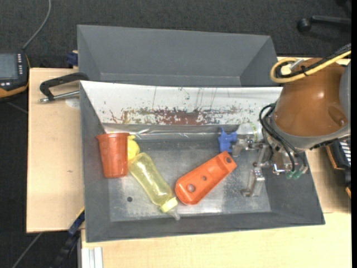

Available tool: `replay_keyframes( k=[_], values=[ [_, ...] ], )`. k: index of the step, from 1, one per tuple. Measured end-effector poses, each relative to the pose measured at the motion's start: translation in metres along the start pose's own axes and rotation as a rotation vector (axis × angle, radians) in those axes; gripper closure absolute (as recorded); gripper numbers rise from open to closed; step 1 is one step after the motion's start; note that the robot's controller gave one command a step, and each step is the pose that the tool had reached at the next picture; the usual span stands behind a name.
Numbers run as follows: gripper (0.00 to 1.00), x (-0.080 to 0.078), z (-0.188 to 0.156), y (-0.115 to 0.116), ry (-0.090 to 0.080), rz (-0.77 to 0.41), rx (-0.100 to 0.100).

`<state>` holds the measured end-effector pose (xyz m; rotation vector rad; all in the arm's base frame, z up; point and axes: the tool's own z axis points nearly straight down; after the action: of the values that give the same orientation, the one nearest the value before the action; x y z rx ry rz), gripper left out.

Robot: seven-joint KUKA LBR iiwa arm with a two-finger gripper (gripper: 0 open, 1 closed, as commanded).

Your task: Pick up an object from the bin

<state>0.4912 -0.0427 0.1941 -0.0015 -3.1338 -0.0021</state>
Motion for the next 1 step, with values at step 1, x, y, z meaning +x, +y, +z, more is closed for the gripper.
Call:
replay_keyframes(
  k=[1],
  values=[
    [0.00,-0.0018,-0.0042,0.0001,-0.009,-0.001,0.001]
  ],
)
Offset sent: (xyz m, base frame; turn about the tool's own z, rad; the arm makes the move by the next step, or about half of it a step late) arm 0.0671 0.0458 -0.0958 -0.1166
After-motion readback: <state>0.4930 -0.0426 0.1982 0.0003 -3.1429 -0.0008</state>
